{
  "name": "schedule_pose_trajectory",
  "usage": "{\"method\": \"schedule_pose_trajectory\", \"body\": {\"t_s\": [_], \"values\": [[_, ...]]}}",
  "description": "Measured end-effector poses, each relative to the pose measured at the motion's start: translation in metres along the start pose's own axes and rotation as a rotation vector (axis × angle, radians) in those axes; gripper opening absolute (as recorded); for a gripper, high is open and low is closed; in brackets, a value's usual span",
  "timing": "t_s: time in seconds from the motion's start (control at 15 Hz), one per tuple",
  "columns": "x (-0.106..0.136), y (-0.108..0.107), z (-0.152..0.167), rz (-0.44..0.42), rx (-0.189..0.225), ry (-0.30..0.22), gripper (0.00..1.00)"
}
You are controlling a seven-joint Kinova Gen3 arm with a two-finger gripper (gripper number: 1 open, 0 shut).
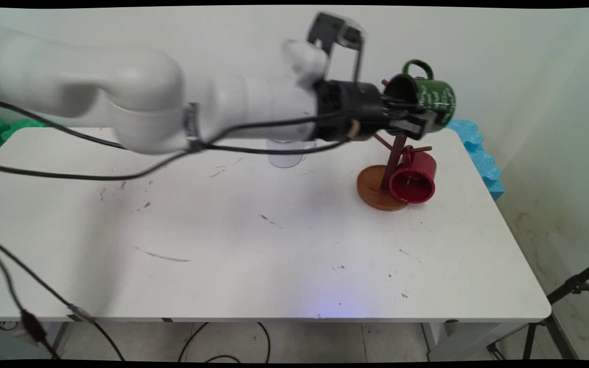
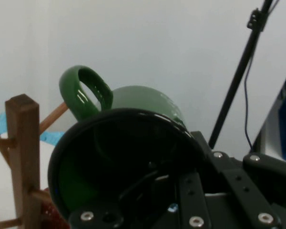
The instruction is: Place the picked object on the table
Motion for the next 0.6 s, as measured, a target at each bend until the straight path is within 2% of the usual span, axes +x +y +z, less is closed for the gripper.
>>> {"method": "schedule_pose_trajectory", "body": {"t_s": [0.2,0.6], "values": [[0.003,-0.008,-0.031,0.045,-0.011,-0.042,0.00],[-0.021,-0.025,-0.065,0.121,0.022,-0.152,0.00]]}}
